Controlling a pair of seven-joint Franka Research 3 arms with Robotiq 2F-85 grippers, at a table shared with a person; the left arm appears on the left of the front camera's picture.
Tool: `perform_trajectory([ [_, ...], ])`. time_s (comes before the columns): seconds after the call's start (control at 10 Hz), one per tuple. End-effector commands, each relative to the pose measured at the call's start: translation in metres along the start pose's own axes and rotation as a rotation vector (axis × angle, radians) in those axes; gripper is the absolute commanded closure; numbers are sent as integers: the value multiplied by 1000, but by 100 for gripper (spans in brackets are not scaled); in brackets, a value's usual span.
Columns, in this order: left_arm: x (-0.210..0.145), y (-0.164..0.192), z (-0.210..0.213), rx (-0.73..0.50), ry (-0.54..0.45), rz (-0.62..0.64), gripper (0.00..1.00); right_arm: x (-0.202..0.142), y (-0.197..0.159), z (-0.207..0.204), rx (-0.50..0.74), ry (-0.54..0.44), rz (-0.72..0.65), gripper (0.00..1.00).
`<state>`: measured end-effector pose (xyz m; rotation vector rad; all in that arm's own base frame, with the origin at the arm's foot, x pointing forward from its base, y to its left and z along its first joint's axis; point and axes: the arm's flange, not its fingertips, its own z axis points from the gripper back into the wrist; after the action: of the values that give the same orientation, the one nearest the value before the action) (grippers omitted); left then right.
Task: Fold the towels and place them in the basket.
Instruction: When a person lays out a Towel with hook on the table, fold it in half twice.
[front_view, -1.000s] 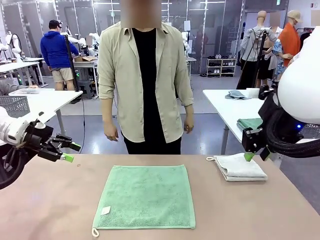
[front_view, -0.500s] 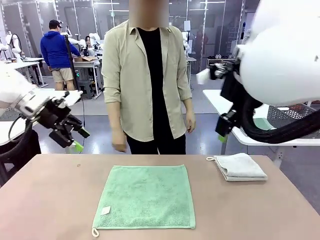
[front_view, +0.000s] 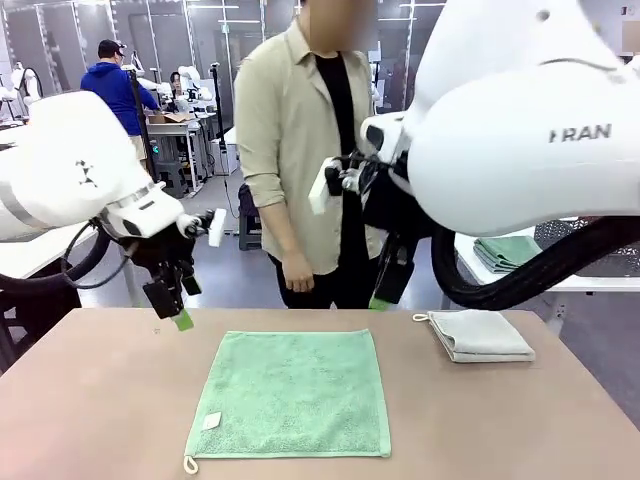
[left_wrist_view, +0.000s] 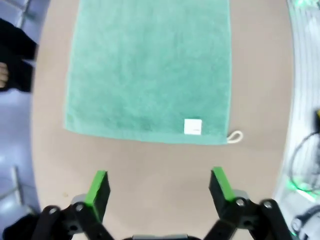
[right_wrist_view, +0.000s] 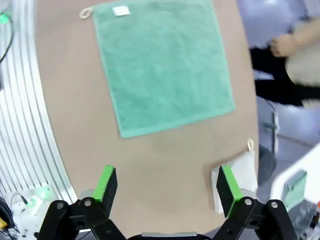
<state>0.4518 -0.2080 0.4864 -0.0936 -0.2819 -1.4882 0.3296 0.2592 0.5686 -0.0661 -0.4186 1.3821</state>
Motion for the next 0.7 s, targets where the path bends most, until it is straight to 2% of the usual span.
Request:
perform_trajectory([
  [0.0, 14, -15, -6, -16, 105, 27, 0, -10, -1, -22, 84, 12, 99, 0],
  [0.4, 45, -51, -28, -22, 213, -27, 0, -9, 1, -94, 169, 156, 182, 0],
  [0.6, 54, -58, -37, -55, 223, -82, 0, -11, -3, -124, 174, 172, 214, 0],
])
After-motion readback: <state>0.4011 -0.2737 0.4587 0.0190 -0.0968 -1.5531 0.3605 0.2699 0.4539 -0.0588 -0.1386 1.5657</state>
